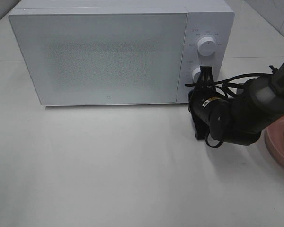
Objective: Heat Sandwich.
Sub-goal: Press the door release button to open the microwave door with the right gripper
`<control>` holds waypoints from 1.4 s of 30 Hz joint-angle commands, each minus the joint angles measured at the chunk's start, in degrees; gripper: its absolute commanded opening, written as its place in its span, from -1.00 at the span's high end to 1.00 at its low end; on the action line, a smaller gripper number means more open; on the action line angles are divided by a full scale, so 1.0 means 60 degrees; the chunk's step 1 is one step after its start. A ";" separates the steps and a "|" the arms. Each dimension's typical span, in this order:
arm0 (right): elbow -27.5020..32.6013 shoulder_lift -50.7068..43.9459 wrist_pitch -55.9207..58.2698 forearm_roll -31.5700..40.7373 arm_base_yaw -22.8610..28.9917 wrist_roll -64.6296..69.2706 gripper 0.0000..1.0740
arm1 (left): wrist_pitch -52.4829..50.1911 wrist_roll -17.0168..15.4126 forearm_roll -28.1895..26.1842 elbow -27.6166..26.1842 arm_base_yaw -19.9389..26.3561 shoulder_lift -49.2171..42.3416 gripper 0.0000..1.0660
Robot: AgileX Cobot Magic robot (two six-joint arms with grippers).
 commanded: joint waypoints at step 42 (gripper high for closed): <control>-0.1203 0.0153 -0.2607 -0.0563 -0.0468 -0.0535 0.95 | -0.0038 0.0000 -0.0010 0.0019 0.0029 -0.0277 -0.95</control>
